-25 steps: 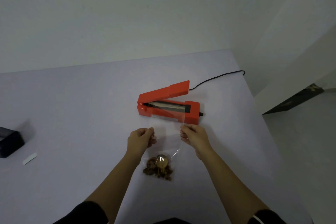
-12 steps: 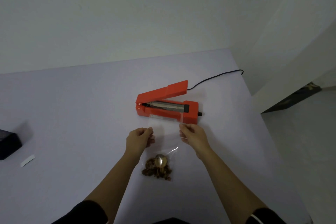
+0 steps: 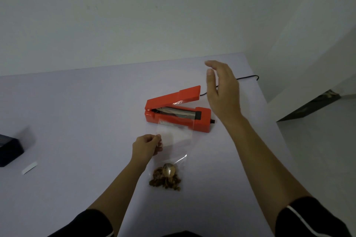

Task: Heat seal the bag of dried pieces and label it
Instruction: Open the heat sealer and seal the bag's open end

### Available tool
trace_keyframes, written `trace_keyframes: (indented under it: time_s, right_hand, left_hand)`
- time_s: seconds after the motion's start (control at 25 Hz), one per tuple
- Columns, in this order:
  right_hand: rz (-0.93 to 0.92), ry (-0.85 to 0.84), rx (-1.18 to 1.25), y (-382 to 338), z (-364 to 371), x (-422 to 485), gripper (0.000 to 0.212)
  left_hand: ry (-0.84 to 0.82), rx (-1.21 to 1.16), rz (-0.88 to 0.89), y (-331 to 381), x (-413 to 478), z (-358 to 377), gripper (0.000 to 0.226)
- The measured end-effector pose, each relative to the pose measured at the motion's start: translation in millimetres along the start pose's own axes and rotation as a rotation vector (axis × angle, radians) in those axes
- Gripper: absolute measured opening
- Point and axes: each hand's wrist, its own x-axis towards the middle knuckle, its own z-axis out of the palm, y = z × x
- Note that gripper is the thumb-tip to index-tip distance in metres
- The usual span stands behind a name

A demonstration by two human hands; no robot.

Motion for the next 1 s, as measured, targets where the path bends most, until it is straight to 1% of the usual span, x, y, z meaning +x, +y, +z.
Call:
trace_keyframes:
  time_s: [0.08, 0.16, 0.24, 0.32, 0.44, 0.6, 0.8, 1.0]
  right_hand:
    - [-0.109, -0.219, -0.079, -8, 4, 7, 0.036]
    - [-0.164, -0.415, -0.217, -7, 10, 6, 0.042]
    - [-0.182, -0.518, -0.338, 1, 16, 1, 0.045]
    - [-0.165, -0.560, -0.393, 11, 17, -4, 0.046]
    - [-0.104, -0.621, -0.412, 25, 17, -12, 0.046]
    - [-0.036, -0.654, -0.461, 48, 16, -27, 0.046]
    - [0.072, -0.736, -0.465, 73, 23, -44, 0.046]
    - [0.060, -0.739, -0.482, 78, 31, -50, 0.045]
  left_hand:
    - [0.006, 0.010, 0.009, 1, -1, -1, 0.022]
    - [0.008, 0.015, 0.014, 2, -1, -1, 0.022]
    - [0.007, 0.026, 0.017, 2, -1, -1, 0.022]
    - [0.006, 0.034, 0.020, 3, -2, 0, 0.022]
    - [0.009, 0.032, 0.018, 3, -2, 0, 0.023]
    - [0.006, 0.012, 0.006, 3, -2, 0, 0.022]
    - [0.001, -0.011, 0.004, 4, -3, -1, 0.022]
    - [0.002, -0.002, -0.004, 3, -3, -3, 0.021]
